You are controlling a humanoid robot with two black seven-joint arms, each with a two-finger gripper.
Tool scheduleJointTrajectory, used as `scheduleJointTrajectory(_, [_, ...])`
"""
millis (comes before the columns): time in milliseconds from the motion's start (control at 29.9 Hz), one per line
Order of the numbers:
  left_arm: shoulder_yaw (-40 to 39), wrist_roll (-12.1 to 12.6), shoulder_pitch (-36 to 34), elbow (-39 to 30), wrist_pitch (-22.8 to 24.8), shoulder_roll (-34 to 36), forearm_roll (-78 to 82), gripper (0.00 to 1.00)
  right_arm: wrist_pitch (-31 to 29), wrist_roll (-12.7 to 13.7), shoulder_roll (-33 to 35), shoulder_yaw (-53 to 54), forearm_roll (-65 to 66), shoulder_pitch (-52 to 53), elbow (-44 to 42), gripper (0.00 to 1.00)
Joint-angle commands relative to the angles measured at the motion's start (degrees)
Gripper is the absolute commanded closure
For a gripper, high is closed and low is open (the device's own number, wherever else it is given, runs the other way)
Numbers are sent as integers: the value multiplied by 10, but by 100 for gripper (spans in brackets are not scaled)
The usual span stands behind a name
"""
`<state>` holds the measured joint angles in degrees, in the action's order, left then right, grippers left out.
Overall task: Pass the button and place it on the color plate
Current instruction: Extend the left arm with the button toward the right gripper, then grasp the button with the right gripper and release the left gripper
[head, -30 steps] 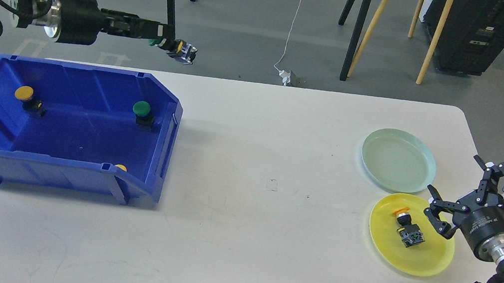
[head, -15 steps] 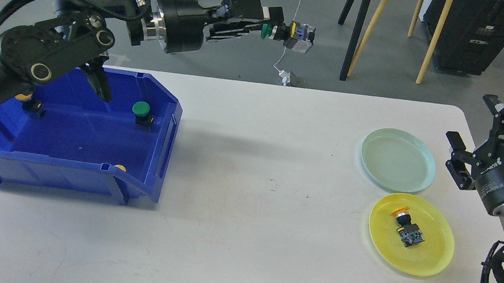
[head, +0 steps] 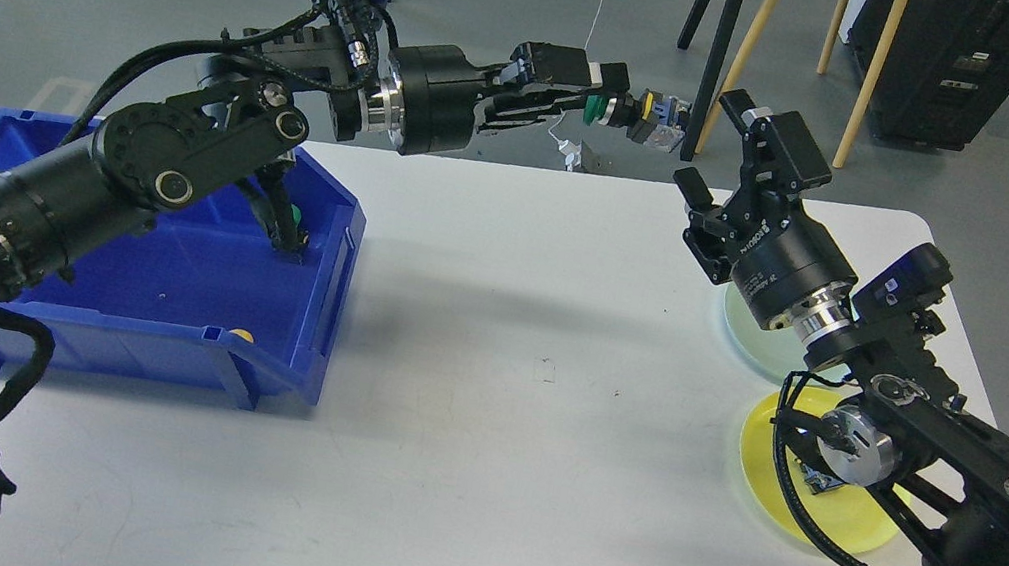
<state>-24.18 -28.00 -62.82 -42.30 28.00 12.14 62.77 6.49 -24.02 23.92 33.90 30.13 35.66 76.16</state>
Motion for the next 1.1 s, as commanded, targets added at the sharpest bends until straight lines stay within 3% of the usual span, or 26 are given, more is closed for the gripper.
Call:
scheduleJointTrajectory(0, [-4,0,1,6,0,-2,0,93,2,-10,-13,-4,-1,1,-1,1])
scheduleJointTrajectory(434, [-4,0,3,8,0,-6,1,93,7,-17,-18,-6,-3,16,-3,7])
scheduleJointTrajectory(601, [-4,0,3,8,0,-6,0,93,7,-17,-19,-7,-2,16,-3,25])
scheduleJointTrajectory(902, [-3,0,2,8,0,-3,0,93,7,-17,-38,-7,-2,18,-11,27])
scheduleJointTrajectory(1069, [-3,0,2,8,0,-2,0,93,7,-17,-40,-7,-2,18,-11,38])
